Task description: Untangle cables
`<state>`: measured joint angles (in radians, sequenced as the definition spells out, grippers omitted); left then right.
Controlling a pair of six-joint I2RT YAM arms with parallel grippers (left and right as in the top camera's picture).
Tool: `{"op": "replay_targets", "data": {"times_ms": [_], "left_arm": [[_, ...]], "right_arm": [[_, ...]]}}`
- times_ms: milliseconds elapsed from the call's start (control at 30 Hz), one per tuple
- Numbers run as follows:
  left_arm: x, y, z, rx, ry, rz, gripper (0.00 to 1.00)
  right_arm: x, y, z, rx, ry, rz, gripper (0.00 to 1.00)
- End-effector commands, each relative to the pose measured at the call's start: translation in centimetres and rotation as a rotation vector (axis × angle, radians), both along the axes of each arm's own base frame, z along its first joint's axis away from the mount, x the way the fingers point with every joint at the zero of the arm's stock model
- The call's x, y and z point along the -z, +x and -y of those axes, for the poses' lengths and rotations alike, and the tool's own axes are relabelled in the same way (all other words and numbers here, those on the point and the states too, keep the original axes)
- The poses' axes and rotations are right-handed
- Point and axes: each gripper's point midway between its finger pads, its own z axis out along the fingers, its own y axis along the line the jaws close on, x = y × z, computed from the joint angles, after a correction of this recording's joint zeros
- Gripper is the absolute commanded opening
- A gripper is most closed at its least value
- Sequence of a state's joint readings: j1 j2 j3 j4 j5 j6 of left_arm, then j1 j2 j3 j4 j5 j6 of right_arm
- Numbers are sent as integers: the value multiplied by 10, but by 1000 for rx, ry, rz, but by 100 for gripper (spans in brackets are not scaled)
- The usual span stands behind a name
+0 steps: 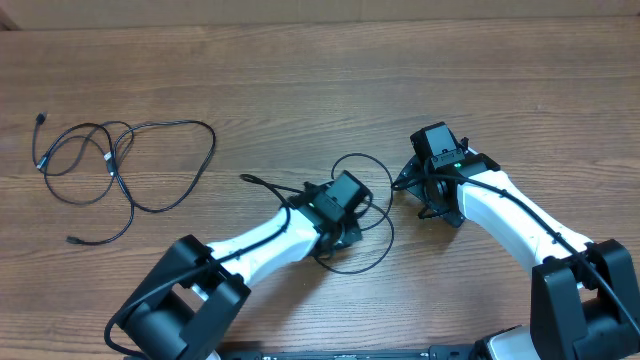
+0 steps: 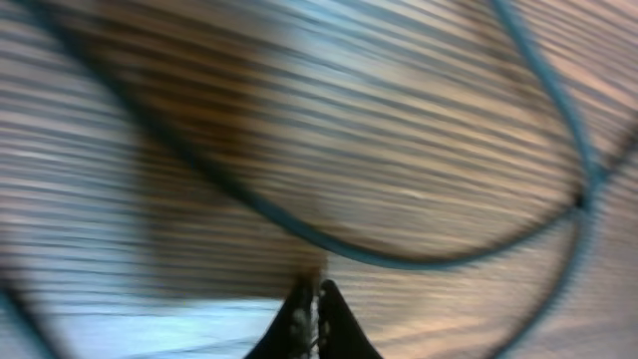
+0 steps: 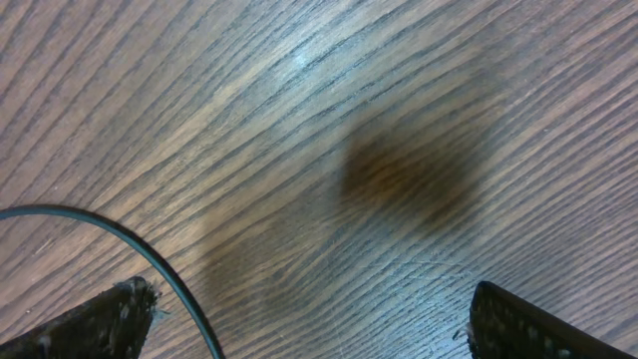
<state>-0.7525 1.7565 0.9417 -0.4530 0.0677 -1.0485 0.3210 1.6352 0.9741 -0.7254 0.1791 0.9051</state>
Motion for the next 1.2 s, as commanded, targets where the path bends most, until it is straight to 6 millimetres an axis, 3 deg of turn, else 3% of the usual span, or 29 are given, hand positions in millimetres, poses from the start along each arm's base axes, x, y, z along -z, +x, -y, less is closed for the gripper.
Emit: {"op": "replay_targets", "data": {"times_ms": [0,400,500,533,567,667,733,800,1167], "left_arm": [[2,9,-24,-57,33,-36,4],[-36,44,-54,5,69,-48,7],[-36,43,-58,0,92,-51,20],[-35,42,-62,-3,112,-50,38],[-34,42,-66,-8,134,-48,47],[-33,41,-74,-46,172,-50,63],[-32,40,-75,-80,173,-58,84],[-30,39,-76,-120,170,-69,98],[-7,30,-71,-197,168,-39,99]], "right_arm": [[-3,1,0,10,8,15,100],[-3,1,1,10,8,14,100],[-3,1,1,10,8,14,100],[-3,1,0,10,8,15,100],[-3,1,1,10,8,14,100],[-3,1,0,10,8,15,100],[-3,1,0,10,8,15,100],[-3,1,0,10,8,15,100],[-3,1,1,10,8,14,100]]}}
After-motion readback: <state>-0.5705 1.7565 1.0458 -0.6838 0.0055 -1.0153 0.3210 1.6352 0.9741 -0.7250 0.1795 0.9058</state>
